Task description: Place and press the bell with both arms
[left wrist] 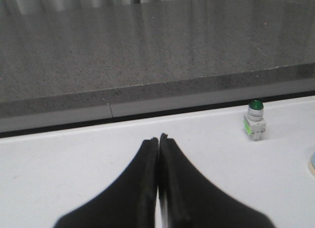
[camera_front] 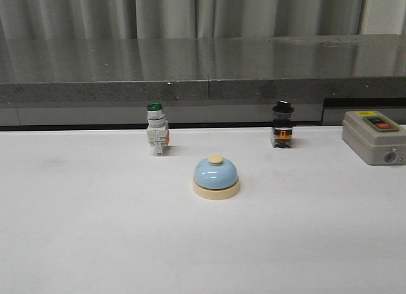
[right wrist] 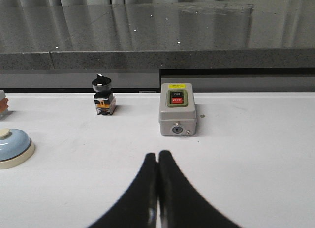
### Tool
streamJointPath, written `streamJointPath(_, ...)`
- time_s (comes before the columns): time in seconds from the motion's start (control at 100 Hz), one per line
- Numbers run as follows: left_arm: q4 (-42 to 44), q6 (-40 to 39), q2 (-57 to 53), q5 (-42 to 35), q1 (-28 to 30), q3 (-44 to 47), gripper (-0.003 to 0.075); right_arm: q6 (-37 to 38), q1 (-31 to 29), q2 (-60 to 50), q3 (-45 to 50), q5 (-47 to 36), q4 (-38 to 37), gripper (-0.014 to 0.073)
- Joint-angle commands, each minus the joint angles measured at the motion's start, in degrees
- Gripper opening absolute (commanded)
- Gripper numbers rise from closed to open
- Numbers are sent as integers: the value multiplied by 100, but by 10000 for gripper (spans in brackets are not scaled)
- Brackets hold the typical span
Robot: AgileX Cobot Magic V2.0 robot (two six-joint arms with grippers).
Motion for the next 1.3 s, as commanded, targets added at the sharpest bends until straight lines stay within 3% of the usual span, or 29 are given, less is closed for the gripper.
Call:
streamJointPath(0.0,246,-55,-61,-840,2,17,-19,-8,-40,-111,-82,-499,-4,-60)
streamJointPath(0.43,420,-55,-1680,-1903,388,2116,-19,-8,-40,-111,-82,-499,-4,-60)
streamJointPath(0.62,420,-55,-2453,-2003,449,2754,-19,-8,-40,-111,-82,-499,-4,-60)
streamJointPath(0.88,452,-55,-2539,-2556,449,3174,-19,-8,-40,-111,-82,-499,-4,-60)
streamJointPath(1.29,440,-55,-2539,-2582,449,3174,-19,-8,-40,-111,-82,-499,-4,-60)
